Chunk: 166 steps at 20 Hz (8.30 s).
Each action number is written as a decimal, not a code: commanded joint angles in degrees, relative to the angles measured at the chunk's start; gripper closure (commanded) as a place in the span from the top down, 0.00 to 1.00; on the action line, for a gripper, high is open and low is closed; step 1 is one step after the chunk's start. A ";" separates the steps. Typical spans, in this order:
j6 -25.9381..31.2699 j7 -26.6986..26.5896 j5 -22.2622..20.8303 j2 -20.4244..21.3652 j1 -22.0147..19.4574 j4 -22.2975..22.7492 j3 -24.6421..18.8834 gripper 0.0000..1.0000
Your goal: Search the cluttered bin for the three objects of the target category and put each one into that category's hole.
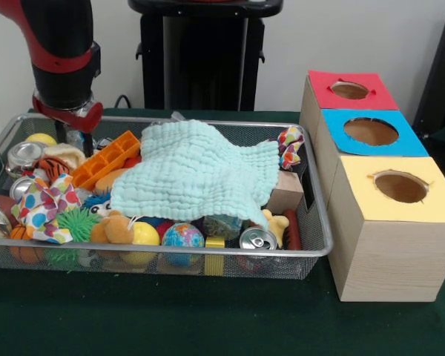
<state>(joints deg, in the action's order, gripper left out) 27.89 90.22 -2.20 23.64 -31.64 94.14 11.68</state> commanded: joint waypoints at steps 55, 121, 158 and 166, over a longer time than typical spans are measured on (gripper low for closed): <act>-5.94 3.96 -1.44 14.41 -0.66 14.41 -7.12 1.00; -17.91 7.01 -8.78 5.24 -1.50 10.37 -4.08 1.00; -23.64 7.55 -6.49 6.23 -6.15 11.86 -9.91 1.00; -20.06 5.88 -6.80 3.76 -7.81 11.08 -11.38 1.00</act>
<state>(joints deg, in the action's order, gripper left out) 7.16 90.23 -8.59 30.53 -38.65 108.12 7.29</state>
